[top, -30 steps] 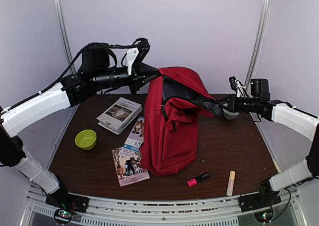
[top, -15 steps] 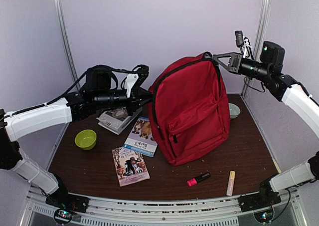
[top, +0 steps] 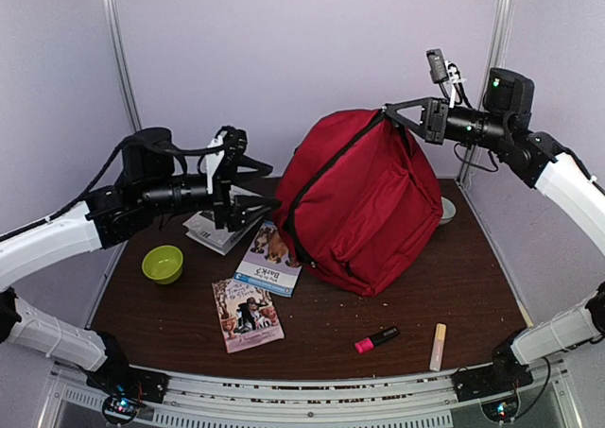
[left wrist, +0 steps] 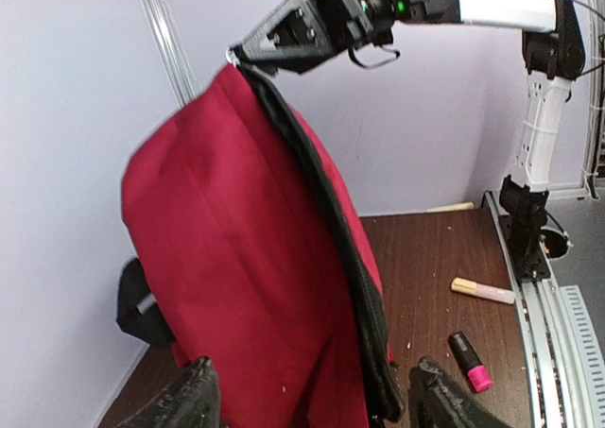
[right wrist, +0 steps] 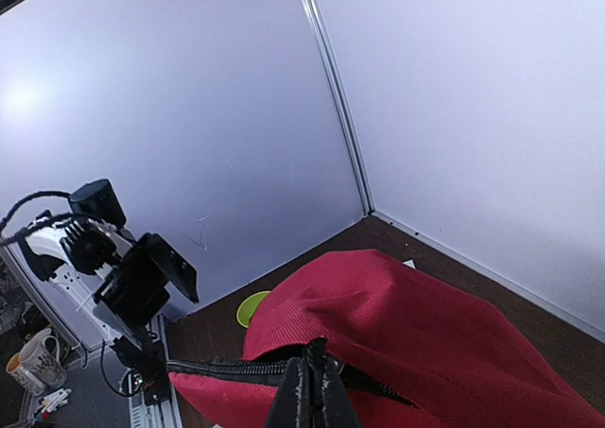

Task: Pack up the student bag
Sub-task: Unzip the largest pocket of the student bag, then hold the largest pocket of the student bag.

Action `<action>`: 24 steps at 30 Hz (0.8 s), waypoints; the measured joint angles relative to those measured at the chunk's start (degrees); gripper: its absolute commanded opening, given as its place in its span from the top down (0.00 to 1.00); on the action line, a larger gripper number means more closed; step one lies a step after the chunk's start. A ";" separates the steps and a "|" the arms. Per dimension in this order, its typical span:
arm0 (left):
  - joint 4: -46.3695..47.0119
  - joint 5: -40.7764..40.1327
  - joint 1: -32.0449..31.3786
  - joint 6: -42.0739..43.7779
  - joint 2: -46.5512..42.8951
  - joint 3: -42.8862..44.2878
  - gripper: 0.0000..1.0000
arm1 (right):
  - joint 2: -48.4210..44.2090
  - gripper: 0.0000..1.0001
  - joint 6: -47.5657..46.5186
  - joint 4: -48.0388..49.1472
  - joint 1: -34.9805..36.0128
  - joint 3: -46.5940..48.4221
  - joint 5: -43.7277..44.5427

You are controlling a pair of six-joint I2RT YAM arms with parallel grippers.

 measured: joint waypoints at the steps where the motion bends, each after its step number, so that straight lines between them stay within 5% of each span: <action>1: 0.00 -0.13 0.00 0.09 -0.59 0.70 0.34 | 0.07 1.00 -0.66 -0.26 0.02 0.00 -0.22; 3: -0.90 -1.09 0.00 -0.07 -0.37 4.37 0.31 | 0.37 1.00 -1.75 -0.66 0.13 0.00 -0.90; 7: -6.54 -6.21 -0.11 -1.03 7.04 19.61 0.03 | 1.38 1.00 -3.45 -1.42 1.03 0.00 -1.60; 13: -16.81 -8.61 0.98 -1.84 21.73 40.28 0.02 | 1.55 1.00 -5.57 -3.67 1.97 0.00 -2.19; 22: -26.75 1.55 1.22 -0.61 34.16 44.68 0.03 | 1.55 1.00 -6.03 -4.63 2.01 0.00 -2.12; 23: -27.04 1.60 1.16 -0.48 34.56 44.68 0.09 | 1.55 1.00 -6.01 -4.79 2.01 0.00 -2.12; 24: -27.17 1.40 1.14 -0.39 34.73 44.68 0.25 | 1.55 1.00 -6.01 -4.94 2.03 -0.02 -2.12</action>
